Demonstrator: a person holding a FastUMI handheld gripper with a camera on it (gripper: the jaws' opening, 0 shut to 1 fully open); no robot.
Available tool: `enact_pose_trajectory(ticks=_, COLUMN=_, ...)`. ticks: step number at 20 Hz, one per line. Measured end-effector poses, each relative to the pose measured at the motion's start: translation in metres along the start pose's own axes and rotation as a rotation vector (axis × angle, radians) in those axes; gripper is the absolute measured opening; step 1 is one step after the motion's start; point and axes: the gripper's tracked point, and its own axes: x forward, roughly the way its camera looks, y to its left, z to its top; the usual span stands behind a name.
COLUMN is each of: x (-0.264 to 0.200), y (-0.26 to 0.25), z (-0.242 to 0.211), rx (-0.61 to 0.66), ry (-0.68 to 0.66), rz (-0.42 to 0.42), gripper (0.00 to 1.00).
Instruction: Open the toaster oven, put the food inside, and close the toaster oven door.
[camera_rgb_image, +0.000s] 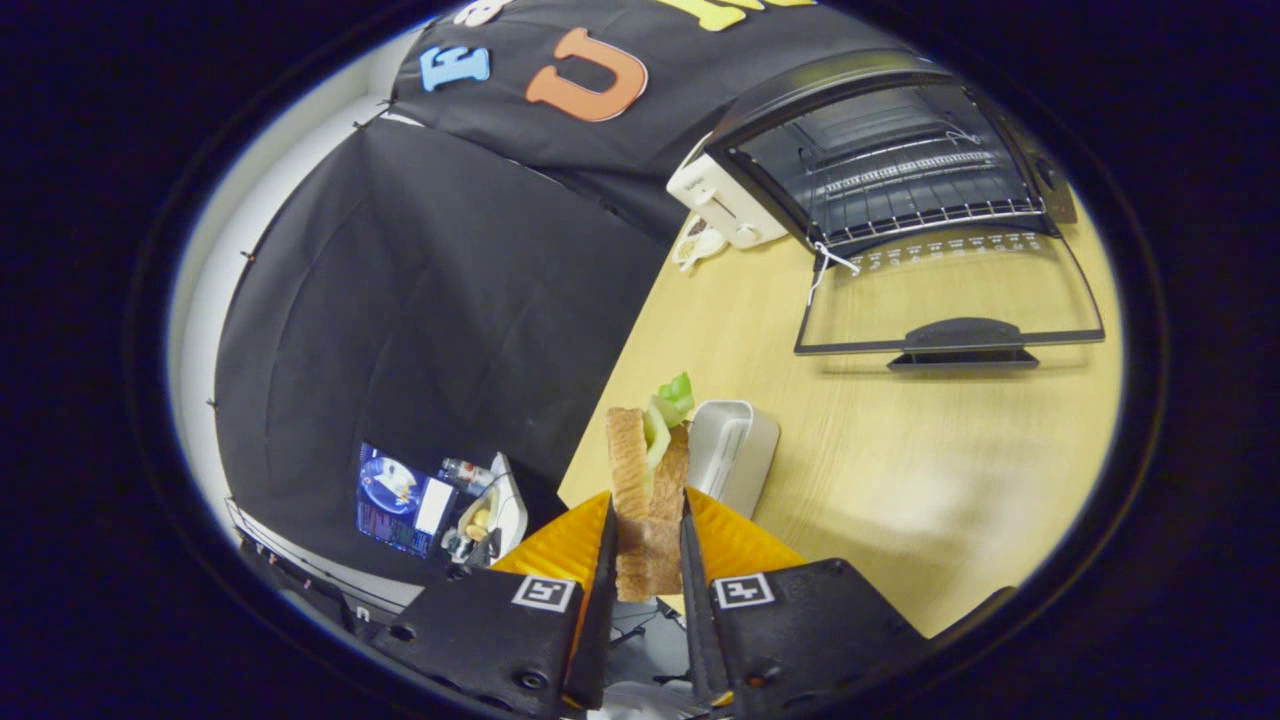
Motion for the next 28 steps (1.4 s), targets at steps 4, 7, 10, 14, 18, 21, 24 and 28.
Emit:
enact_pose_trajectory(ticks=4, x=-0.007, y=-0.008, z=0.011, rx=0.017, ry=-0.049, rz=0.001, gripper=0.36)
enact_pose_trajectory(ticks=7, x=-0.02, y=-0.012, z=0.039, rx=0.043, ry=-0.186, rz=-0.01, gripper=0.34)
enact_pose_trajectory(ticks=10, x=-0.036, y=-0.025, z=0.076, rx=0.101, ry=-0.355, rz=-0.018, gripper=0.34)
enact_pose_trajectory(ticks=14, x=-0.049, y=-0.052, z=0.112, rx=0.139, ry=-0.542, rz=-0.051, gripper=0.33)
enact_pose_trajectory(ticks=18, x=-0.066, y=-0.074, z=0.148, rx=0.201, ry=-0.73, rz=-0.058, gripper=0.33)
enact_pose_trajectory(ticks=21, x=-0.07, y=-0.106, z=0.167, rx=0.304, ry=-0.826, rz=-0.096, gripper=0.33)
enact_pose_trajectory(ticks=24, x=-0.069, y=-0.133, z=0.186, rx=0.436, ry=-0.897, rz=-0.077, gripper=0.33)
enact_pose_trajectory(ticks=28, x=-0.056, y=-0.167, z=0.209, rx=0.518, ry=-0.947, rz=-0.103, gripper=0.33)
